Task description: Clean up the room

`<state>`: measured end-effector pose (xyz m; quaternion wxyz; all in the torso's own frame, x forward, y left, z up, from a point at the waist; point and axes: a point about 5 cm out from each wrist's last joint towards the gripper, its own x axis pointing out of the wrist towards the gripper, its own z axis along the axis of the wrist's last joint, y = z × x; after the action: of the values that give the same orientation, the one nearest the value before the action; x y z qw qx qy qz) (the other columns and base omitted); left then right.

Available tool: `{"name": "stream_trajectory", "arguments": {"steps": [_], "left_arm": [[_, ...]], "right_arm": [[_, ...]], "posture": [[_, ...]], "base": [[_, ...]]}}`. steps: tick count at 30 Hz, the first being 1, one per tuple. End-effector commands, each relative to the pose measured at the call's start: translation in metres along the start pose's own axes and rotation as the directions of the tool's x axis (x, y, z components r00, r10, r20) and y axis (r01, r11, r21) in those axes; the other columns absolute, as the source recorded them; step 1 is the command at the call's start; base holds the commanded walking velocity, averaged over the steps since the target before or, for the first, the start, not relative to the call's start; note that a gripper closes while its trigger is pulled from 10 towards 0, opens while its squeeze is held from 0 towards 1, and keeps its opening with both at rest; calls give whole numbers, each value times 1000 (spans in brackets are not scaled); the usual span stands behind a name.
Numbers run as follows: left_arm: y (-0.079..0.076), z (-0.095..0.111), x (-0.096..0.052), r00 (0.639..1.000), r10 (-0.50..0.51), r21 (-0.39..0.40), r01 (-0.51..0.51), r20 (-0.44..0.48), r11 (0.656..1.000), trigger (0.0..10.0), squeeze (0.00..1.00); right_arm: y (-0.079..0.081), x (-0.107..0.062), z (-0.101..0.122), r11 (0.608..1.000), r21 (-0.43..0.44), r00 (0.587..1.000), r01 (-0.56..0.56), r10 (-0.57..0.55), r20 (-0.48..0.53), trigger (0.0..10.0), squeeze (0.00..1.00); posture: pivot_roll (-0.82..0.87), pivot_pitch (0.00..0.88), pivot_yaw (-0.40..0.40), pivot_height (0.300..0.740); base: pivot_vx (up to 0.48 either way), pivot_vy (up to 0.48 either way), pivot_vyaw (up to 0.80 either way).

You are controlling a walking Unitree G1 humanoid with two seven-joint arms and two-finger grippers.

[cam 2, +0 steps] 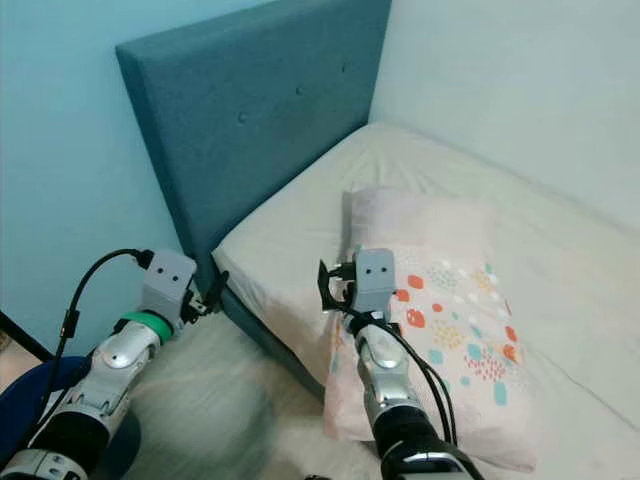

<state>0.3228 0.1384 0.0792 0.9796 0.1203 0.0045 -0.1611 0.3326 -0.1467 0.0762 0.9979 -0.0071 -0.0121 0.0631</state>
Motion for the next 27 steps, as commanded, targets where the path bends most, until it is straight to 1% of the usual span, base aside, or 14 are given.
{"name": "stream_trajectory", "arguments": {"steps": [1, 13, 18, 23, 24, 25, 27], "left_arm": [[0, -4, -1, 1000, 1, -11, -1, -25, 1000, 10000, 0], [0, -9, -3, 998, 3, 17, -2, -55, 1000, 10000, 0], [2, -13, -6, 997, 27, 1, -27, -70, 1000, 10000, 0], [6, -12, -5, 997, 51, -1, -51, -66, 999, 10000, 0], [10, -10, -3, 994, 82, -5, -83, -69, 997, 10000, 0], [10, -10, -3, 994, 82, -5, -83, -69, 997, 10000, 0], [13, -10, -1, 990, 112, -10, -113, -80, 994, 10000, 0]], "right_arm": [[-1, -4, -6, 1000, 0, 1000, 4, -4, -26, 10000, 0], [1, -4, -8, 1000, 1, 999, 2, -1, -32, 10000, 0], [2, -9, -12, 1000, 4, 999, -13, 13, -38, 10000, 0], [2, -8, -10, 1000, 16, 1000, -12, 13, -25, 10000, 0], [2, -7, -7, 1000, 27, 1000, -12, 12, -8, 10000, 0], [2, -7, -7, 1000, 27, 1000, -12, 12, -8, 10000, 0], [1, -6, -4, 999, 30, 1000, -12, 12, 3, 10000, 0]], "posture": [[13, 22, 55, 735], [14, 47, 56, 735], [25, 45, 57, 735], [19, 41, 53, 735], [11, 39, 49, 735], [11, 39, 49, 735], [12, 41, 47, 735]], "base": [[0, 0, 0], [0, 0, 0], [0, 0, 0], [0, 0, 0], [0, 0, 0], [0, 0, 0], [0, 0, 0]]}}
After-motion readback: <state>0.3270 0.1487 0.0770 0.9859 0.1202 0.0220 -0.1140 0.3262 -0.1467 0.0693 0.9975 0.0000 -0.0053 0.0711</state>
